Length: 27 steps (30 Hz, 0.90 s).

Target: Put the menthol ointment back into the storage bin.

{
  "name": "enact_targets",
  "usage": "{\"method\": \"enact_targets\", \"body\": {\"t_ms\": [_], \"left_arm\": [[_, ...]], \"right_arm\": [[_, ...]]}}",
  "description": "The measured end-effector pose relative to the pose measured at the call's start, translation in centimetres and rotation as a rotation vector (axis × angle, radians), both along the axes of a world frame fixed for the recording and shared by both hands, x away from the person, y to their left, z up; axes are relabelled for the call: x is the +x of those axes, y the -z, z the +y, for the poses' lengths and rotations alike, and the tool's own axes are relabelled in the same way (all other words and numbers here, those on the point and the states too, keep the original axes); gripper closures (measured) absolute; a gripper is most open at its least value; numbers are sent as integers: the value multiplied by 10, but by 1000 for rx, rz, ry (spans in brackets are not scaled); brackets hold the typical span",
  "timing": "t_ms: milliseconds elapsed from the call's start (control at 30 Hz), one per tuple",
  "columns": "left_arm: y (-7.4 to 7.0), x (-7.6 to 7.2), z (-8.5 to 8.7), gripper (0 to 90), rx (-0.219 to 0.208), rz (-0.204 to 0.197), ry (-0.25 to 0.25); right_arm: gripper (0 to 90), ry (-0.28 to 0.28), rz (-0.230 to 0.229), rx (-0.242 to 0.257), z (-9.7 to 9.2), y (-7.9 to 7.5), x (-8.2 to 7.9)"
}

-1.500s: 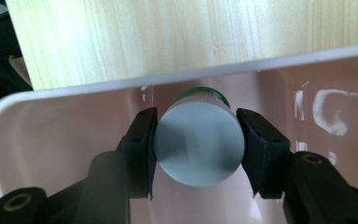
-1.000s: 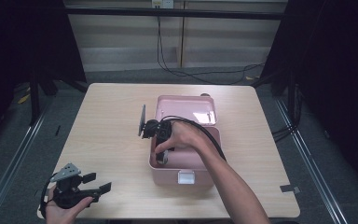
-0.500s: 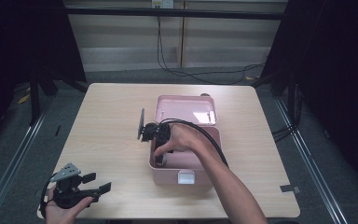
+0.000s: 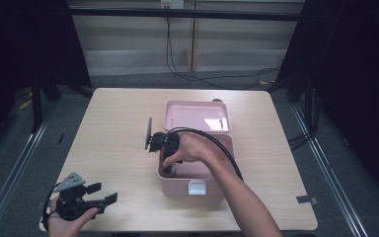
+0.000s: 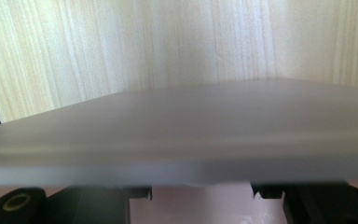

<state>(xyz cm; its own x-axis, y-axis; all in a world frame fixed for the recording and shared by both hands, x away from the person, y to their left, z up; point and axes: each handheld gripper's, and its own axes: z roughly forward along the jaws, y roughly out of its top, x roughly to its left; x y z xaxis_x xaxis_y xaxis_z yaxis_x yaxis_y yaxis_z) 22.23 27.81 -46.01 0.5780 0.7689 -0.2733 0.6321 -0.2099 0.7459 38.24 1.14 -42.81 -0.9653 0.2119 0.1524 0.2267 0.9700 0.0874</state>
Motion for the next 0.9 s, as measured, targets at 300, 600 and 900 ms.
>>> {"method": "enact_targets", "body": {"t_ms": [300,600,900], "left_arm": [[0,1,0,218,-3,-2,-4],[0,1,0,218,-6,3,-3],[1,3,-1,218,-1,7,-1]], "right_arm": [[507,-13,-1,-5,1,4,1],[504,2,2,1,-1,5,3],[406,49,-1,27,-3,-1,6]]}}
